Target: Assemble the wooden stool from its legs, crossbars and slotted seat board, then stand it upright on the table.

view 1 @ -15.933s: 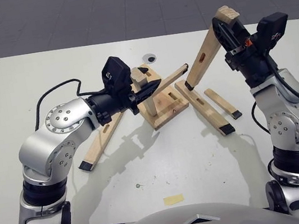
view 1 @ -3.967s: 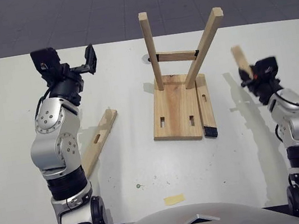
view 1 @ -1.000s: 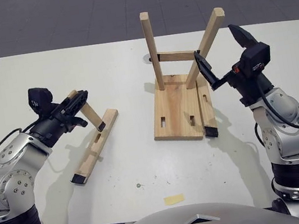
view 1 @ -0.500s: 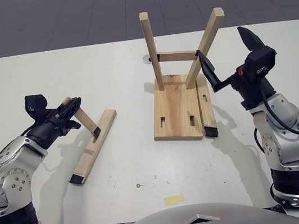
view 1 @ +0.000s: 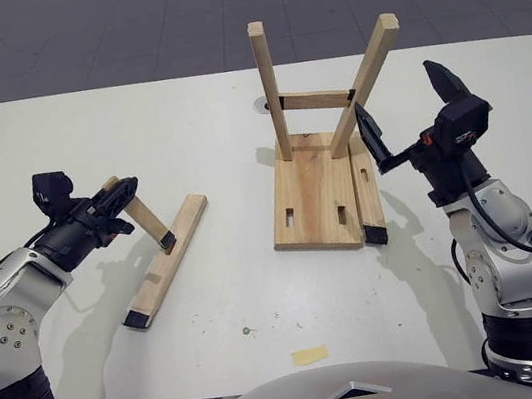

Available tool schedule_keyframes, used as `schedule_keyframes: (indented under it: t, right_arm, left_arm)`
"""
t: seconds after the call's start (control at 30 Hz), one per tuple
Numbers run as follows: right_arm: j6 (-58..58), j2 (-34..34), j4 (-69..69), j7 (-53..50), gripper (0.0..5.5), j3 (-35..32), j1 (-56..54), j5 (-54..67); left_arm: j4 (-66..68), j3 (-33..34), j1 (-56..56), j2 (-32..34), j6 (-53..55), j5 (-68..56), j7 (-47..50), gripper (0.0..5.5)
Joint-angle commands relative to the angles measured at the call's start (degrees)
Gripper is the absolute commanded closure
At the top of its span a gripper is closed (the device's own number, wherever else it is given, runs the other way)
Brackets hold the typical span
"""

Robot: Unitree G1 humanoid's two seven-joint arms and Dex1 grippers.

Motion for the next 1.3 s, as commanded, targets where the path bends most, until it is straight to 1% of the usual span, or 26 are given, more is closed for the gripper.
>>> schedule_keyframes:
  t: [0.03, 0.27, 0.53, 0.7, 0.97, 1.17, 1.3]
  right_arm:
    - [0.59, -0.57, -0.36, 0.19, 0.10, -0.27, 0.05, -0.54]
    - [0.91, -1.24, -0.01, 0.68, 0.10, 0.06, -0.53, -0.98]
    - [0.66, -0.79, -0.47, 0.65, 0.10, 1.92, -0.69, -1.90]
    - [0.49, -0.89, 0.49, 1.32, 0.10, 2.16, -1.52, -1.58]
    - [0.66, -0.40, -0.11, 1.07, 0.10, 2.46, -1.24, -2.24]
    - [0.36, -0.53, 1.94, 2.15, 0.10, 2.82, -3.41, -1.86]
    - [2.04, -0.11, 0.84, 3.00, 0.10, 3.23, -4.97, 0.11]
  left_arm:
    - [-1.21, -1.70, 1.43, 0.30, -0.60, 2.28, -0.23, 5.08]
    - [-2.47, -4.14, 2.73, -2.40, -2.00, 4.94, 1.70, 5.08]
    - [-1.34, -9.59, -0.89, -7.25, -7.17, 10.56, 6.07, 5.08]
    - [0.34, -11.02, -2.46, -8.77, -9.35, 12.70, 6.19, 5.08]
    - [6.70, -15.74, -7.00, -9.36, -13.41, 17.72, 3.51, 5.08]
    - [5.73, -15.35, -8.23, -10.64, -14.34, 18.49, 4.36, 5.08]
    - [2.20, -13.76, -12.99, -11.33, -12.29, 16.37, 6.17, 5.08]
